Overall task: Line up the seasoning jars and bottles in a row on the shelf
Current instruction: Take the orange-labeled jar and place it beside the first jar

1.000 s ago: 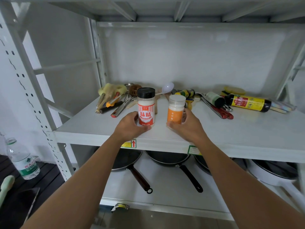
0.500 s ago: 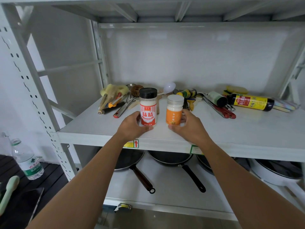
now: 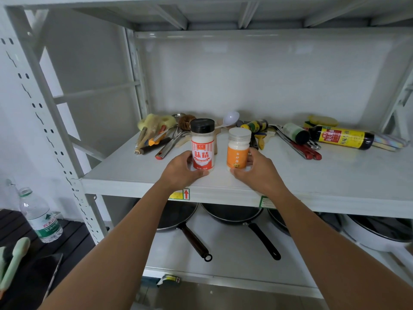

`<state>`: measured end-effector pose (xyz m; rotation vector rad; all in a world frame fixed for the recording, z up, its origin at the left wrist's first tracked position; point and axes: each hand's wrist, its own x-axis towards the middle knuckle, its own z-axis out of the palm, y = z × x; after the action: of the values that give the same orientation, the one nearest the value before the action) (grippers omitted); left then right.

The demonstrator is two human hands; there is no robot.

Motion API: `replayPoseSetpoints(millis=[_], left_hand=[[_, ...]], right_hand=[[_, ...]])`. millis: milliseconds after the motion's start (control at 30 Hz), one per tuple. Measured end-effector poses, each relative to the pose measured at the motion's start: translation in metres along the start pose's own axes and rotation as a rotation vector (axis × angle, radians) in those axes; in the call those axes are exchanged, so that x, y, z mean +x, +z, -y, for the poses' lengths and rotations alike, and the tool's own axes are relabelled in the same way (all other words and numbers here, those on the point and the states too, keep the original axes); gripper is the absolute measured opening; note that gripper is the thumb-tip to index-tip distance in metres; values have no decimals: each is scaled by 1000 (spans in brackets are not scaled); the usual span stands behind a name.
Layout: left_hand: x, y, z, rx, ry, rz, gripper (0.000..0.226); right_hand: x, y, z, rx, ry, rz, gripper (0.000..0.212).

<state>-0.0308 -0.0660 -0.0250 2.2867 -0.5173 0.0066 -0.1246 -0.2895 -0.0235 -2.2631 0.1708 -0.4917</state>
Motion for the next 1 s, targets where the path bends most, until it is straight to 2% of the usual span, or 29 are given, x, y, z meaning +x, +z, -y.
replayPoseSetpoints(millis=[1000], left_hand=[[4,2,2,8,-2,13,76]], right_hand=[[4,-4,-2,55,37,61,75]])
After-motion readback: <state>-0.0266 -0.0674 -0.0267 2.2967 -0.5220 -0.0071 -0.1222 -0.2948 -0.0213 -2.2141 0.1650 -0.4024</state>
